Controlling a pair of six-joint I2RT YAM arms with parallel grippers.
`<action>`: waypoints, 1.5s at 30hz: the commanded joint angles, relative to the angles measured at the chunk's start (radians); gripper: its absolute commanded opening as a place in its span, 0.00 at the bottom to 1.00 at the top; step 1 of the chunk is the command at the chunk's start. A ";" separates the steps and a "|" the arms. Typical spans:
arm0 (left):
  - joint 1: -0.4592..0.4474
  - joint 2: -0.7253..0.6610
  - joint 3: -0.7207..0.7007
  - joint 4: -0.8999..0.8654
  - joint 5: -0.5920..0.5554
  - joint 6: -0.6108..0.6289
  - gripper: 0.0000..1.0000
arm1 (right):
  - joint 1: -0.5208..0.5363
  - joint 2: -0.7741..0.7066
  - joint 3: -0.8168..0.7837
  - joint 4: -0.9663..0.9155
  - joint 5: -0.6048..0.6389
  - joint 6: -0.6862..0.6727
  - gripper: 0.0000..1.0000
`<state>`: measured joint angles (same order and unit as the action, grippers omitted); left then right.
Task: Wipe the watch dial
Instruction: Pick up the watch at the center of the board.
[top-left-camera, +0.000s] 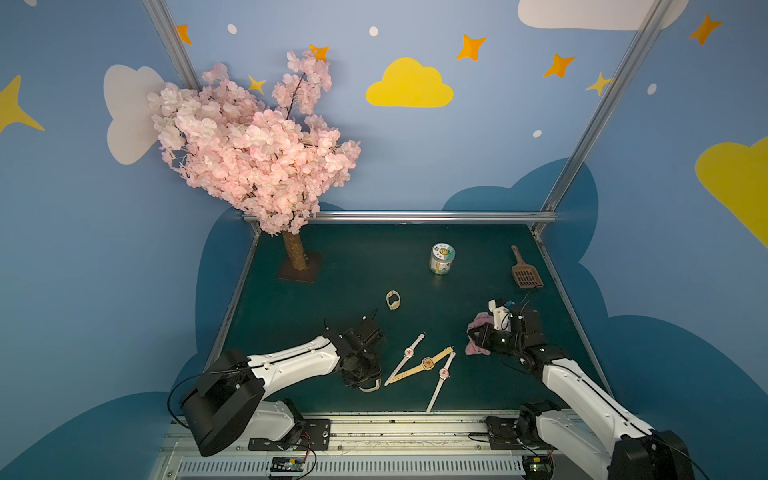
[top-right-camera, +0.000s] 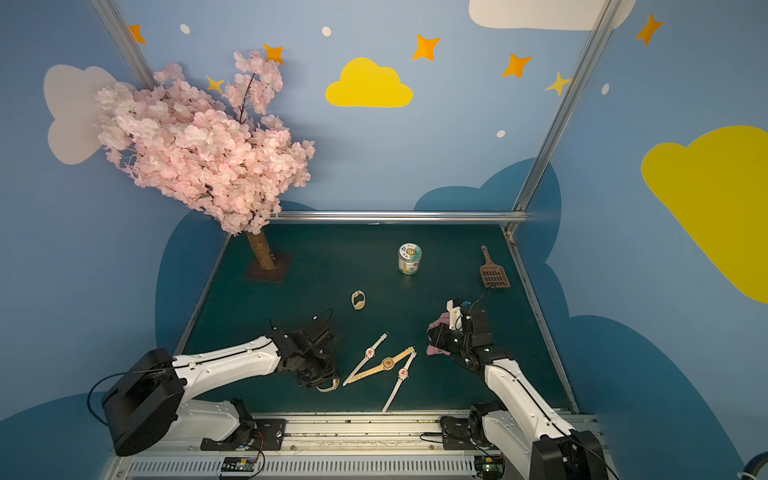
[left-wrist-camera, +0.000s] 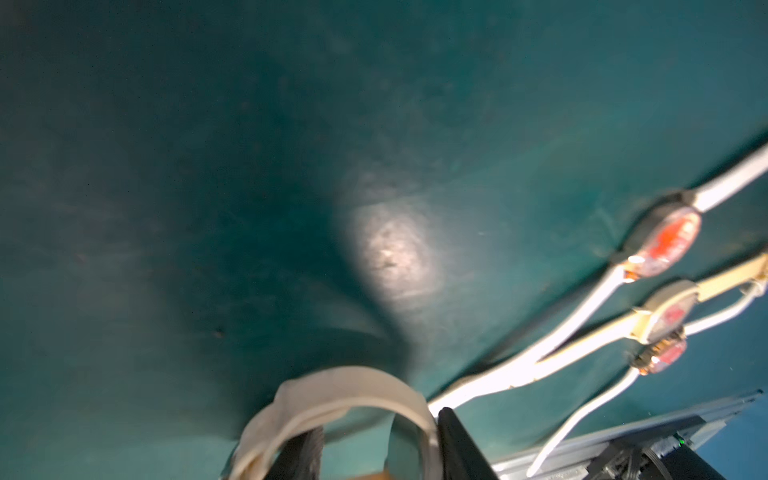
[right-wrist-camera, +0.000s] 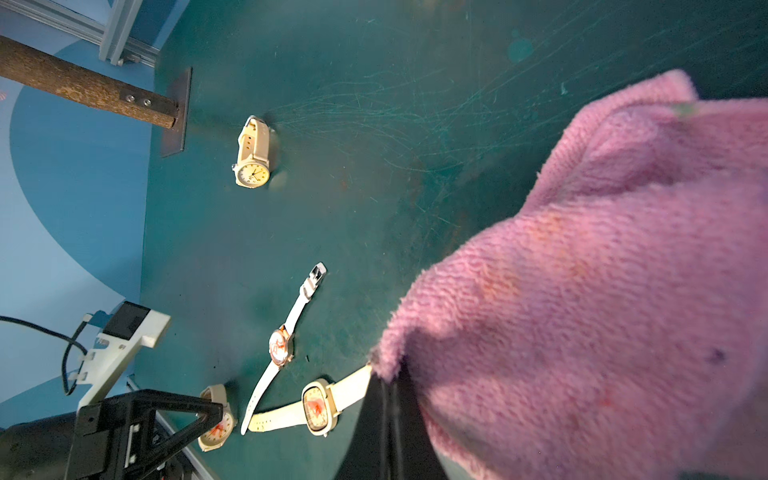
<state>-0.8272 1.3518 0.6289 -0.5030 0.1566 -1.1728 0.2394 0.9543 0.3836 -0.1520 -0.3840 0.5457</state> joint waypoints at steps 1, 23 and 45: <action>-0.004 -0.008 -0.029 0.036 -0.043 -0.082 0.47 | 0.005 0.025 -0.031 0.059 -0.009 -0.001 0.00; -0.004 0.082 -0.014 0.051 -0.043 -0.096 0.18 | 0.005 0.070 -0.029 0.077 -0.059 -0.020 0.00; 0.038 -0.455 -0.214 0.496 -0.183 0.134 0.03 | 0.004 -0.159 -0.040 -0.065 0.062 0.015 0.00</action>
<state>-0.8150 0.9512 0.4133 -0.1562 -0.0116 -1.1557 0.2394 0.8543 0.3523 -0.1696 -0.3626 0.5541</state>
